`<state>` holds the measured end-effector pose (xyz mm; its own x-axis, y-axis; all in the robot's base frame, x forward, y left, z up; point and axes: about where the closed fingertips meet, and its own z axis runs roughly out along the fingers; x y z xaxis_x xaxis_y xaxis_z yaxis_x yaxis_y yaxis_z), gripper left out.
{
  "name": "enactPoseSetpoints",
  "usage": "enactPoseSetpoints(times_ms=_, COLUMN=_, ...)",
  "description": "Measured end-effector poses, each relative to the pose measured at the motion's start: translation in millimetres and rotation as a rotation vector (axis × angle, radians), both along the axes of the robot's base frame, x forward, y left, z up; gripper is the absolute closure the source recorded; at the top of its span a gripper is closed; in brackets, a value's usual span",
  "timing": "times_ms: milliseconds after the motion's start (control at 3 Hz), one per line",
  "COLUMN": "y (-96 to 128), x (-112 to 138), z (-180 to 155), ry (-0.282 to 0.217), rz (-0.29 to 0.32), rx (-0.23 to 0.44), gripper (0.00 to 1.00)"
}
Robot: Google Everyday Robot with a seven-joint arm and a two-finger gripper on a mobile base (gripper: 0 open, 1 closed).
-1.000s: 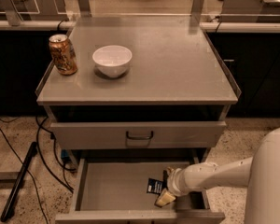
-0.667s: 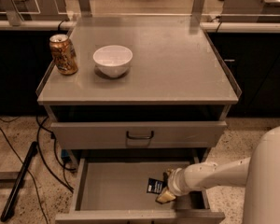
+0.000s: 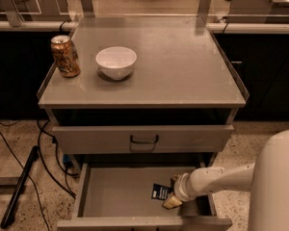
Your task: Pick rxbar blueberry from middle drawer and place on counter
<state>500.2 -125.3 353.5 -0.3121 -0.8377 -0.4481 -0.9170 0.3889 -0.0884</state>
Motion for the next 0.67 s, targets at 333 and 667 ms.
enactPoseSetpoints(times_ms=333, y=-3.8, x=1.7, z=-7.2, ry=0.020, rz=-0.015, rx=0.006, gripper=0.37)
enactPoseSetpoints(times_ms=667, y=-7.5, x=2.4, z=-13.6, ry=0.042, rz=-0.029, rx=0.011, gripper=0.42)
